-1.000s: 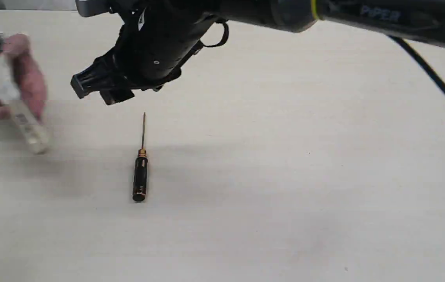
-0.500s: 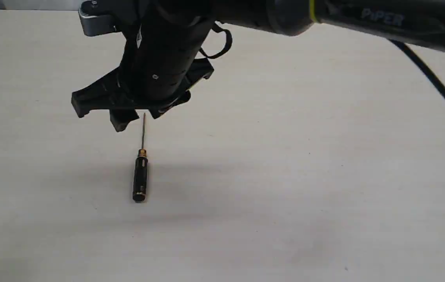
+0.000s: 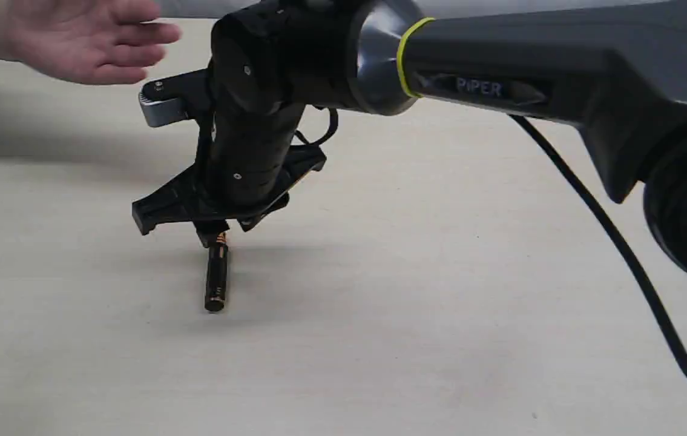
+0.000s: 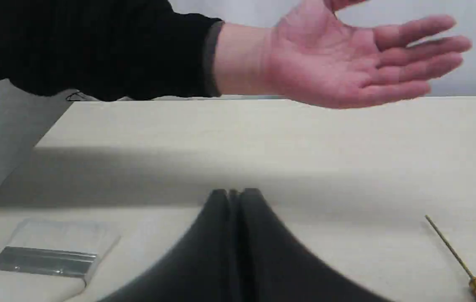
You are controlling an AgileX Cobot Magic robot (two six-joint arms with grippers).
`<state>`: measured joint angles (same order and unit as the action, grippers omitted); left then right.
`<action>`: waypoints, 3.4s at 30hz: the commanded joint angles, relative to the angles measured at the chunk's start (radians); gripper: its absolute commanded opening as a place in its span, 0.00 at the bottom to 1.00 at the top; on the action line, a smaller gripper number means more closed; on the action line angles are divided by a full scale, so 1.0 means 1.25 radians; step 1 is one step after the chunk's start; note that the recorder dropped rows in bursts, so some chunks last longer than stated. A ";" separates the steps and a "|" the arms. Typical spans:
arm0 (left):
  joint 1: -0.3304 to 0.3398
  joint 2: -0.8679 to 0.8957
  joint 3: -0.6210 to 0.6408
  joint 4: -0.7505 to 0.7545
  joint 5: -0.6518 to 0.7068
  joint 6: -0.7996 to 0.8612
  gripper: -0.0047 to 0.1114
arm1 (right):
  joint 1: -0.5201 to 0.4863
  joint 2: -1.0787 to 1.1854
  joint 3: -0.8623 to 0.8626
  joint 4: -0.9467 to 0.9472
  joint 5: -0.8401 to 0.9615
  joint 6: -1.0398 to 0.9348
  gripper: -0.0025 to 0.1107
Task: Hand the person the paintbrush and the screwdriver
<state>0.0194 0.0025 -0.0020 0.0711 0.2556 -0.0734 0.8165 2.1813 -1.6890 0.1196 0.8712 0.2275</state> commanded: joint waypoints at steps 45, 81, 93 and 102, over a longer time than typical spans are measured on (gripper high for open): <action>-0.007 -0.002 0.002 -0.003 -0.004 -0.002 0.04 | 0.000 0.029 -0.003 0.182 -0.006 -0.203 0.06; -0.007 -0.002 0.002 0.000 -0.005 -0.002 0.04 | -0.001 0.011 -0.076 0.199 -0.333 -0.367 0.44; -0.007 -0.002 0.002 0.000 -0.005 -0.002 0.04 | -0.004 -0.088 -0.077 0.048 -0.174 -0.284 0.06; -0.007 -0.002 0.002 -0.003 -0.004 -0.002 0.04 | -0.004 -0.237 -0.021 0.018 -0.224 -0.277 0.06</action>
<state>0.0194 0.0025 -0.0020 0.0711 0.2556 -0.0734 0.8165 1.9372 -1.7469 0.1633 0.6212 -0.1177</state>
